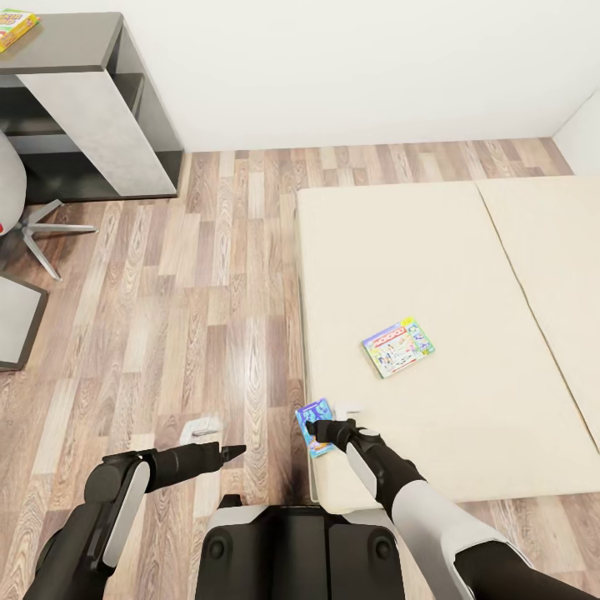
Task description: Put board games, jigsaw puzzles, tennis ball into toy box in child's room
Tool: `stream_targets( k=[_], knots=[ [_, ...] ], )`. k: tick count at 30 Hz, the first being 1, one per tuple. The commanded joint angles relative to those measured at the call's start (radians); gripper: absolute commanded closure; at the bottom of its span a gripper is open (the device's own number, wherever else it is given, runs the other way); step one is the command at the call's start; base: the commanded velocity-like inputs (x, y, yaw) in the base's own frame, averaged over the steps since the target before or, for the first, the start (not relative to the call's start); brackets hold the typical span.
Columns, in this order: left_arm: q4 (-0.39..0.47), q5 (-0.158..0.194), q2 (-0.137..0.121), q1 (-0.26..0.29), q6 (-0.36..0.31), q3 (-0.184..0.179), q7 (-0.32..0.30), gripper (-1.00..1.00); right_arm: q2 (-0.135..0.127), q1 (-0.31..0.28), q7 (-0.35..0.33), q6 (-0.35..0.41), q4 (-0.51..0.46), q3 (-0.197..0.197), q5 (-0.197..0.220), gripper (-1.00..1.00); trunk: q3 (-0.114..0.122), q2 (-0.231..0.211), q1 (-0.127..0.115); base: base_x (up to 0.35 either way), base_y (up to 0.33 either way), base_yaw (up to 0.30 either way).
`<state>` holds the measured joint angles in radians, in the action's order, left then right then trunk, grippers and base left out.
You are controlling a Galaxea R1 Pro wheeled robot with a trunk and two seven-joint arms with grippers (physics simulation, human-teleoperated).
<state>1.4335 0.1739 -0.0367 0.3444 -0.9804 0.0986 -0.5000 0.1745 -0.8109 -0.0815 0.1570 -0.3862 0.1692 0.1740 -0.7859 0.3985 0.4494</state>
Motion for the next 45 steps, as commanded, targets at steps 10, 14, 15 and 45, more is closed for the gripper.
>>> stream_targets(
  k=[10,14,15,45],
  knots=[
    [0.001,0.005,0.000,0.000,-0.008,0.001,0.000,-1.00,0.000,0.005,0.000,0.018,-0.096,0.003,0.010,-1.00,-0.001,0.002,0.001,0.000,0.000,0.000],
    [0.001,0.005,0.000,0.000,-0.008,0.001,0.000,-1.00,0.000,0.005,0.000,0.018,-0.103,0.003,0.010,-1.00,-0.001,0.002,0.001,0.000,0.000,0.000],
    [0.001,0.005,0.000,0.000,-0.008,0.001,0.000,-1.00,0.000,0.005,0.000,0.018,-0.104,0.003,0.010,-1.00,-0.001,0.002,0.001,0.000,0.000,0.000],
    [0.001,0.005,-0.002,0.000,-0.008,0.001,-0.001,-1.00,0.000,0.220,-0.004,0.222,-0.540,-0.002,0.009,-1.00,-0.001,0.002,0.001,0.000,0.000,0.000]
  ],
)
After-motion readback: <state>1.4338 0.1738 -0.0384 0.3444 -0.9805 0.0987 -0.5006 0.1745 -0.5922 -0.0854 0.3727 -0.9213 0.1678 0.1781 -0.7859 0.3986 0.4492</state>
